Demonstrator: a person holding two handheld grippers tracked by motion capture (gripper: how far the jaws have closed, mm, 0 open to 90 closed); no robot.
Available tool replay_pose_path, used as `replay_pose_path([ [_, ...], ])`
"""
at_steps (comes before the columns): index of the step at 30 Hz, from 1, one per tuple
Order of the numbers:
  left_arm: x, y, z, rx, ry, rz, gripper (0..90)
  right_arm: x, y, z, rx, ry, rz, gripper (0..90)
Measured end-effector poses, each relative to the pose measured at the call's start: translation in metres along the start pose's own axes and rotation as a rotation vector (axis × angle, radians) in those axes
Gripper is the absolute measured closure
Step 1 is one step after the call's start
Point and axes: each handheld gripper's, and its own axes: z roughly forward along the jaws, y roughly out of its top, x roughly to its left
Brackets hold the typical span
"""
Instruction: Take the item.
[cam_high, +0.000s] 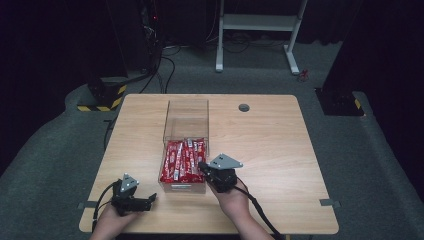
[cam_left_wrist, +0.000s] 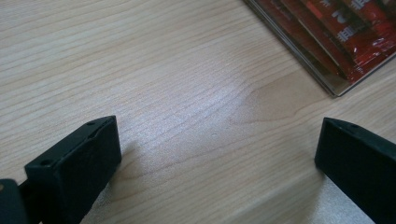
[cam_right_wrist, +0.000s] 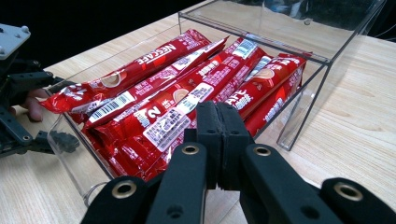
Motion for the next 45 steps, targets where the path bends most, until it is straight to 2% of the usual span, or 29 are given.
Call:
replay_pose_path([
  [19, 0.000, 0.000, 0.000, -0.001, -0.001, -0.003, 0.8, 0.006, -0.003, -0.015, -0.023, 0.017, 0.005, 89.8],
  [30, 0.000, 0.000, 0.000, -0.001, -0.001, -0.002, 0.8, 0.002, -0.003, -0.021, -0.031, 0.021, 0.013, 89.8],
  [32, 0.000, 0.000, 0.000, -0.001, -0.002, -0.002, 0.8, 0.004, -0.003, -0.023, -0.031, 0.018, 0.001, 89.8],
  [45, 0.000, 0.000, 0.000, -0.002, -0.002, -0.002, 0.8, 0.003, -0.003, -0.030, -0.047, 0.018, 0.000, 89.8],
])
